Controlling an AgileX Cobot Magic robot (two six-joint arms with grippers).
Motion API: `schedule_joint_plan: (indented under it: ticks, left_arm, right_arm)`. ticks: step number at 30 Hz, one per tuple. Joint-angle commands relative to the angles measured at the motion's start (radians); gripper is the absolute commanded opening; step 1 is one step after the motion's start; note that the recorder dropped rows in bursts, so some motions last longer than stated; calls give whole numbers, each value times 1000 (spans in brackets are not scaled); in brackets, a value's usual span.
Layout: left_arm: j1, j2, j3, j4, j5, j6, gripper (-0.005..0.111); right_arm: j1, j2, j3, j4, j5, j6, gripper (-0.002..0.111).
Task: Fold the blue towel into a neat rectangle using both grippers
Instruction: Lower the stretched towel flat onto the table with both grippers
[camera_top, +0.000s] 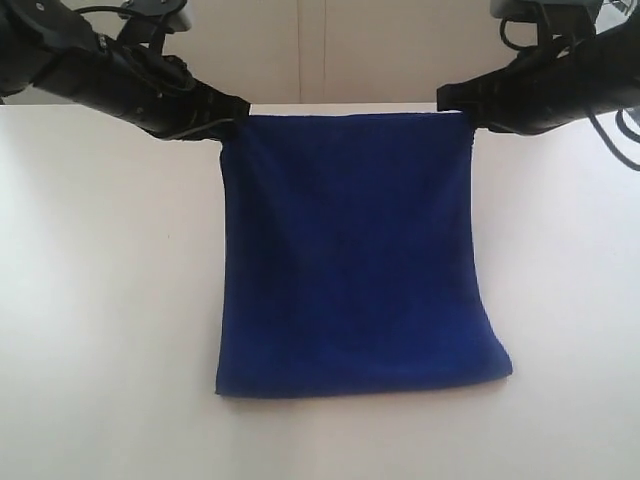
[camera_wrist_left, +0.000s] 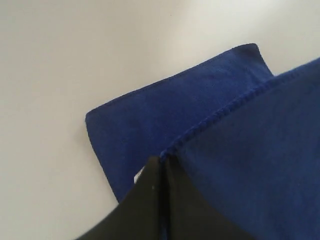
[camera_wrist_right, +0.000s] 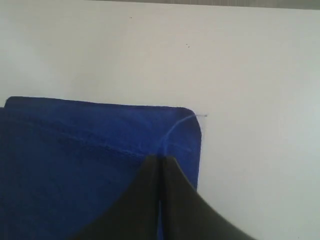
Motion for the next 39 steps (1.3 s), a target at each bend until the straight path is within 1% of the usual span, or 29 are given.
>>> schedule_joint_plan:
  ticks: [1,6,15,27,32,39]
  left_arm:
    - [4,43,-59,-3,16,0,0]
    - [8,87,-119,-11,19,0,0]
    - [46,146,-191,-26,29,2,0]
    - [46,241,-317,-26,63,1,0]
    - [46,278,-335,-26,55,1,0]
    - [46,334,-341,-26,14,6,0]
  right_arm:
    - [-2,37,-46,-1,-15,2,0]
    - [-2,75,-92,-5,-15,2,0]
    - [-2,153,-170,-5,-17,2,0]
    - [-11,212,-248,-8,-30,5,0]
    - [-34,239,-248,-8,-45,5,0]
    - [-34,320,-248,-8,-100,5,0]
